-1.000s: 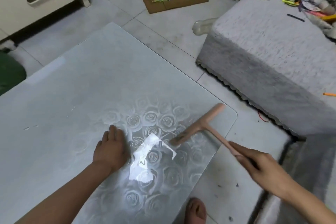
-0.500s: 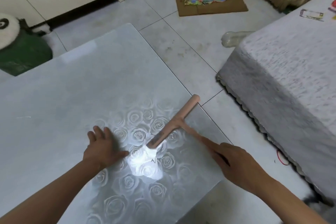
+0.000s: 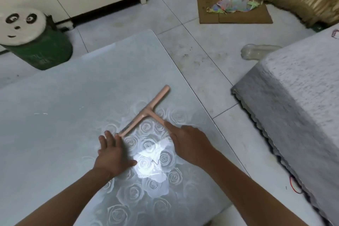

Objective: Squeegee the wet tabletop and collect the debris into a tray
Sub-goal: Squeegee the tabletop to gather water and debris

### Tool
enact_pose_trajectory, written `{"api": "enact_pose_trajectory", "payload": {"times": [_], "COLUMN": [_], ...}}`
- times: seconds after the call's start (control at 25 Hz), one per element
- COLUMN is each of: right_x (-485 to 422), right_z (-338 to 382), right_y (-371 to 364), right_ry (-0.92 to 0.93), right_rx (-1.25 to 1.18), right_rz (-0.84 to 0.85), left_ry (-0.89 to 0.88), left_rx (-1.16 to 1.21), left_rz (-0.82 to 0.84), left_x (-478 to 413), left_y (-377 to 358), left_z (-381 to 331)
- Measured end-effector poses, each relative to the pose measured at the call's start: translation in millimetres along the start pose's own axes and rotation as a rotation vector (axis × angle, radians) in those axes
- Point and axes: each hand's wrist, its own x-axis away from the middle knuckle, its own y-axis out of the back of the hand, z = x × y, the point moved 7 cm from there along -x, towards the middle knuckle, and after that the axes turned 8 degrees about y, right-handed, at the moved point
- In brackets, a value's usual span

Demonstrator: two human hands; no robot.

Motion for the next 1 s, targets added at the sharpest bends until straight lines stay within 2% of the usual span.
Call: {"api": "enact_pose_trajectory", "payload": {"times": [0.12, 0.28, 0.52, 0.68, 0.8, 1.0], "right_x": [27.3, 89.5, -43.8, -20.1, 0.1, -89.9], "right_z": [-17.3, -69.3, -30.6, -61.5, -88.1, -31.7], "right_y": [23.6, 41.3, 41.1, 78.2, 79.9, 60.5], "right_ry": [0.000, -0.196, -0.011, 0.097, 0.105, 0.188], "right_rx": [0.009, -0.004, -0.006, -0.105, -0.051, -0.035], "right_rz": [-0.011, 0.098, 0.039, 0.096, 0.244, 0.172], "left_ry": [-0.004, -0.001, 0.059, 0.074, 0.102, 0.159], "left_rx": [0.039, 0.056, 0.096, 0.136, 0.181, 0.214], "left_rz": [0.007, 0.013, 0.039, 0.100, 0.158, 0.177], "left_x": [5.3, 7.3, 2.8, 5.1, 3.3, 8.3], "left_y": [5.1, 6.2, 8.6, 24.4, 41.9, 51.5], "left_z": [0.9, -0.1, 3.7, -0.3, -1.0, -6.2]}}
